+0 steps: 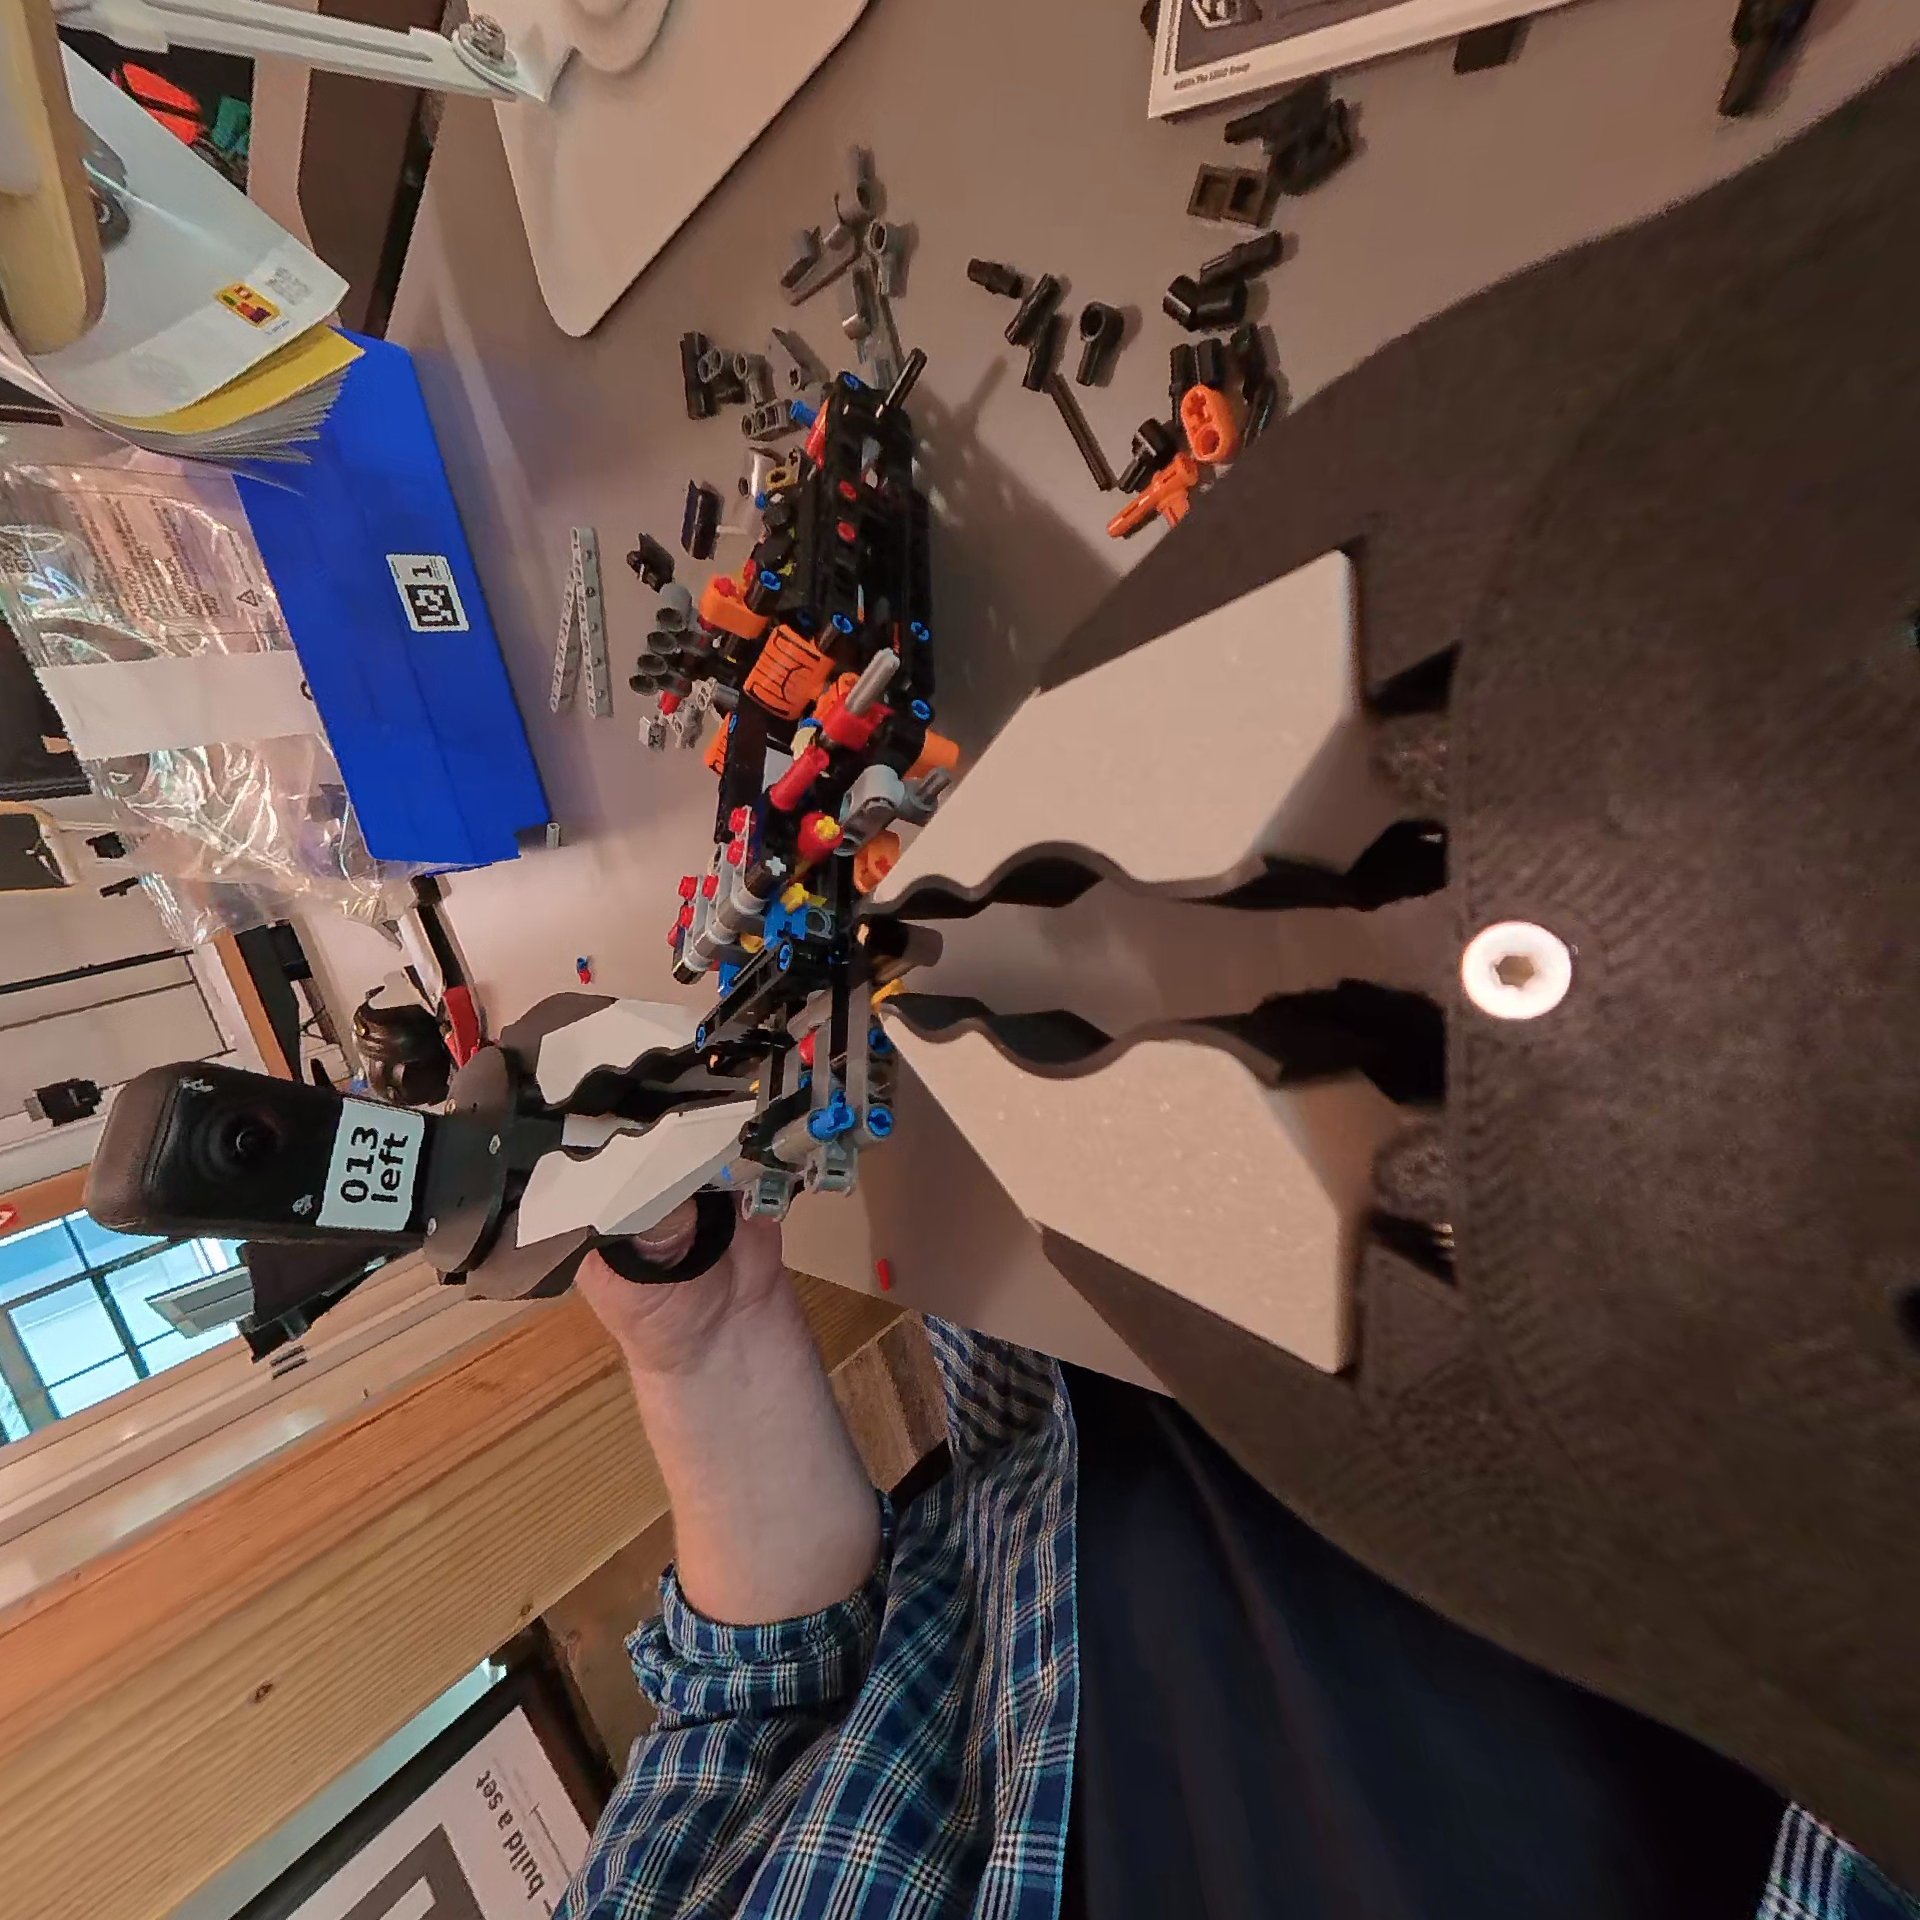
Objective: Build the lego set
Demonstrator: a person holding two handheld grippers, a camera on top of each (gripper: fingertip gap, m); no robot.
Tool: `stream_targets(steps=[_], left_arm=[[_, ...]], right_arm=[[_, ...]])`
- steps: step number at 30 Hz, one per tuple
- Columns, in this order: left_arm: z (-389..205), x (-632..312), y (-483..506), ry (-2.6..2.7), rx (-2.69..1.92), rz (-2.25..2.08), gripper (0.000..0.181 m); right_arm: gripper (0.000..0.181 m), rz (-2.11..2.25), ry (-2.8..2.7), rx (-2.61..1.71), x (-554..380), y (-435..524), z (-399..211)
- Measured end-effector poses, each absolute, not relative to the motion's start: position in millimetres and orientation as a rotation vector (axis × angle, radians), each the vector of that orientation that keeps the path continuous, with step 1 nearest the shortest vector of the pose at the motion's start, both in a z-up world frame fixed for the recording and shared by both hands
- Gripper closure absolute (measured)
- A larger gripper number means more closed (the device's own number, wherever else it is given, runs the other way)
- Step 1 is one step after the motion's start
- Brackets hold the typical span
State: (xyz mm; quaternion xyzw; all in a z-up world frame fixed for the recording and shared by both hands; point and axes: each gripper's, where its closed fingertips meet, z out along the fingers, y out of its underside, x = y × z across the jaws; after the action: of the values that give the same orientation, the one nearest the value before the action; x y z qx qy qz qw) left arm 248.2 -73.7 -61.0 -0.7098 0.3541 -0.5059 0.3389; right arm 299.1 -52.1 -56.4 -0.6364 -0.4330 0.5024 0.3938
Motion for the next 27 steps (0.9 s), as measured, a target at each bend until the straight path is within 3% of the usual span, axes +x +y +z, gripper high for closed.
stream_targets(steps=[27], left_arm=[[-62.7,249.8,-71.1,0.907,-1.838,-1.346,0.169]], right_arm=[[0.171,1.317,-1.061,-1.622,300.7,-48.0,-57.8]])
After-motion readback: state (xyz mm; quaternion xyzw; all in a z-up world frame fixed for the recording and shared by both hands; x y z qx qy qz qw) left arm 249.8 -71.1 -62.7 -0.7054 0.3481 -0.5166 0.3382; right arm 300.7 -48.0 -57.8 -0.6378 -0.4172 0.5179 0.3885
